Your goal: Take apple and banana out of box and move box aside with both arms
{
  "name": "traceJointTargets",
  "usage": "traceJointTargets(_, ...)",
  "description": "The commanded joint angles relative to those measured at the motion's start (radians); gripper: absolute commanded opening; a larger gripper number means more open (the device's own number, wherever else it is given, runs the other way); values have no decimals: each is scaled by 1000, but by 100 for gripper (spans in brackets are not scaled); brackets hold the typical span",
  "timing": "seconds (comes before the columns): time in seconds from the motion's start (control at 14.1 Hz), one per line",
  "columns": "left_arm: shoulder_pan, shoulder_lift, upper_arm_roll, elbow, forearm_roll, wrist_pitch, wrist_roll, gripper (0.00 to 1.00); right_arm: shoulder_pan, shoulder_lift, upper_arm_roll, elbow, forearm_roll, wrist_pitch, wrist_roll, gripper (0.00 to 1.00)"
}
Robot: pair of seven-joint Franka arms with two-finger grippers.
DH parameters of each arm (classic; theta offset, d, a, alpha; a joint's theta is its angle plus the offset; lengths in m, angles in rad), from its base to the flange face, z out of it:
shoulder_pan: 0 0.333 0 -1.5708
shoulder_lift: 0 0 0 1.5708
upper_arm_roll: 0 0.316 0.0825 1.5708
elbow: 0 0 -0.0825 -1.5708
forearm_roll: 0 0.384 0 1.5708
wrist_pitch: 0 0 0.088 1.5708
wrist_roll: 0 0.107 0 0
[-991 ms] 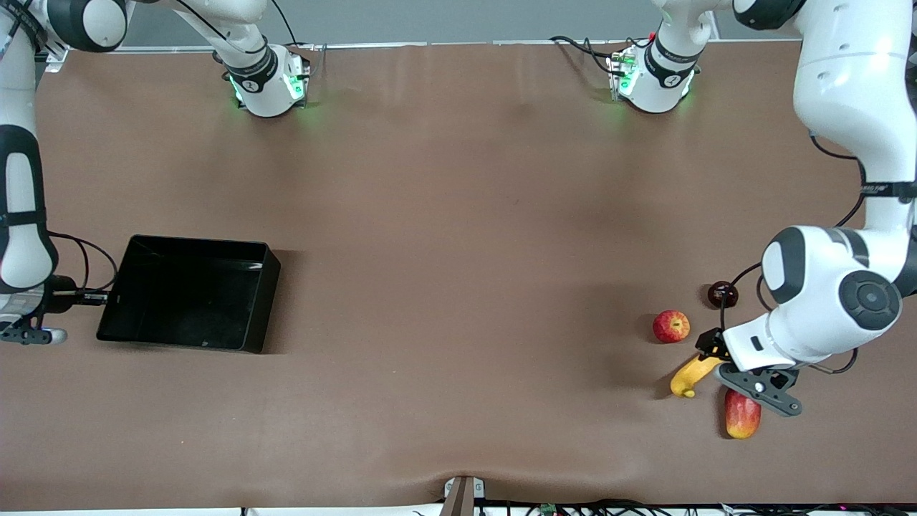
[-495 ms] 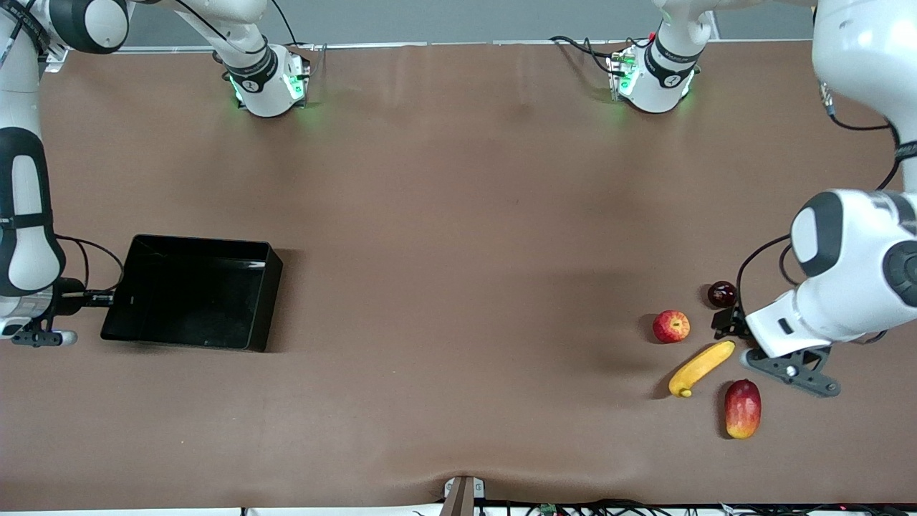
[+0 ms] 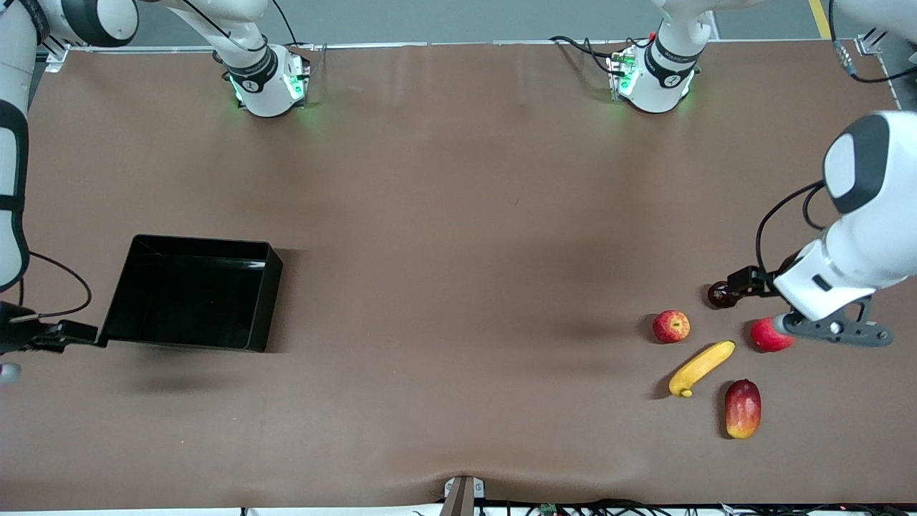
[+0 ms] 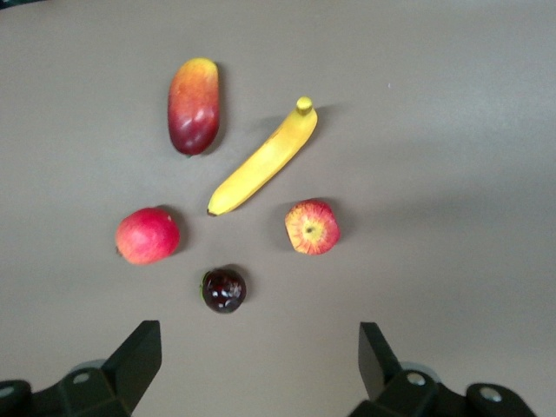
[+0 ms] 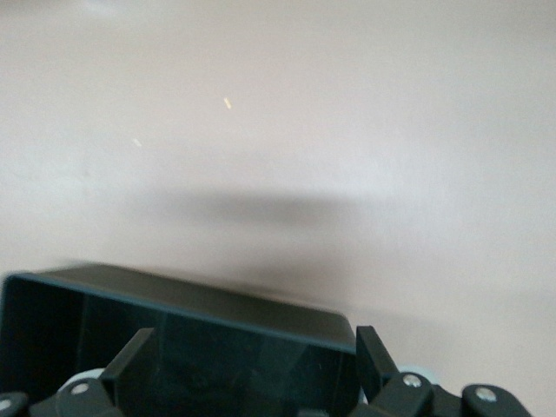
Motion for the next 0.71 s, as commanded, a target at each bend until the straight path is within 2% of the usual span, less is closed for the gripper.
traceJointTargets(0.0, 5, -99, 0, -57, -14, -61, -70, 100, 72, -14, -8, 50, -7, 1, 16, 100)
traceJointTargets(0.28, 3, -150, 12, -27, -6, -72, -79, 100, 152, -112, -6, 24, -7, -37, 45, 100)
traceJointTargets(0.35, 1, -164, 14, -29, -6, -71, -73, 100, 170, -138, -8, 20, -8, -62, 110, 100)
traceJointTargets(0.42, -5, -206, 28, -44, -8, -74, -62, 100, 196, -173, -10, 20, -16, -141, 240, 100)
traceJointTargets(0.5, -24, -231, 40, -64, -12, -91, -61, 100, 215, -206, -10, 20, -43, -207, 299, 100)
traceJointTargets(0.64, -98, -265, 127, -72, -27, -167, -58, 100, 259, -281, -7, -18, -138, -276, 411, 100)
